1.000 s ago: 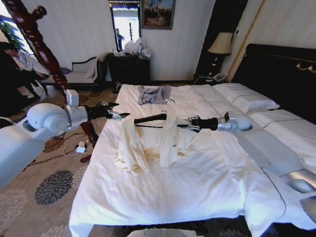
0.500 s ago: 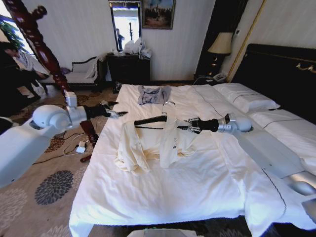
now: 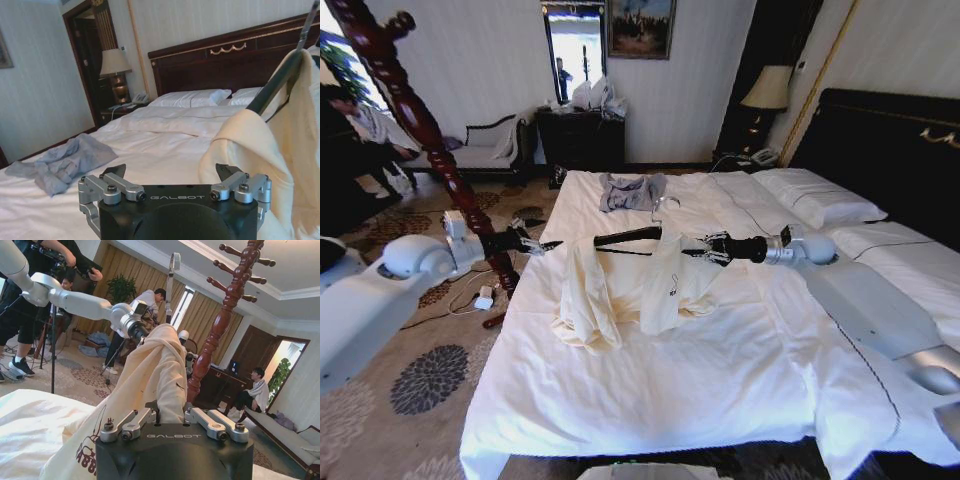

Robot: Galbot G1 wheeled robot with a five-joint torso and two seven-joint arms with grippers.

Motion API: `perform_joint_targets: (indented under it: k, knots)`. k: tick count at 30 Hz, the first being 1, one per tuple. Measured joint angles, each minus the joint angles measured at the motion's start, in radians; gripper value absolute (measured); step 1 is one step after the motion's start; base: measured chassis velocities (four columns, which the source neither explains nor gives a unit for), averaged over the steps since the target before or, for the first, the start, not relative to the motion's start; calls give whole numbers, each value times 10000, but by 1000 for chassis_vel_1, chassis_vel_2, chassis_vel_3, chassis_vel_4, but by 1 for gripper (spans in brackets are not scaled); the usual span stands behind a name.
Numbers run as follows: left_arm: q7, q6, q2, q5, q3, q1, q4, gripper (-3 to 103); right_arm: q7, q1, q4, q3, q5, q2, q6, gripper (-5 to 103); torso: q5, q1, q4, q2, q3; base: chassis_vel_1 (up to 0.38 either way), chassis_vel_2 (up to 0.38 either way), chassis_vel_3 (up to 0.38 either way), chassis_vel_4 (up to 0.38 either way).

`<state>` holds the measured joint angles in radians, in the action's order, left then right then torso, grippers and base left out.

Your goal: Pick up the clothes from the bed and hang them on the clothes hanger.

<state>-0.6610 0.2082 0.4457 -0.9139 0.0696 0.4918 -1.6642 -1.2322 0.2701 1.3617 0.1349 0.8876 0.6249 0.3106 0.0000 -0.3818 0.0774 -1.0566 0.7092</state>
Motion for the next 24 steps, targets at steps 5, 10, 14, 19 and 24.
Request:
perform_joint_targets:
  k: [5,10,14,19,24]
  knots:
    - [-153,-86,-42,0,-20,-72,-235,100,8,9,-24,-2,0,4,0,19,1,0,5,0,0,0,0,0,0]
    - [-185,-114,-113,-9,-45,-172,-550,100,3,16,-70,-25,0,0,12,19,1,0,1,0,-1,0,0,0,0]
    - [-146,-119,-110,-65,-100,-322,-622,100,-5,29,-79,-36,0,2,37,19,2,-1,4,0,0,0,0,0,0]
    - [18,-101,71,-41,-207,-417,-582,100,-1,29,-65,-44,0,43,50,19,1,0,1,0,0,0,0,0,0]
    - [199,-18,377,-35,-392,-594,-590,100,35,40,-22,-50,-3,89,49,19,-1,0,3,0,0,0,0,0,0]
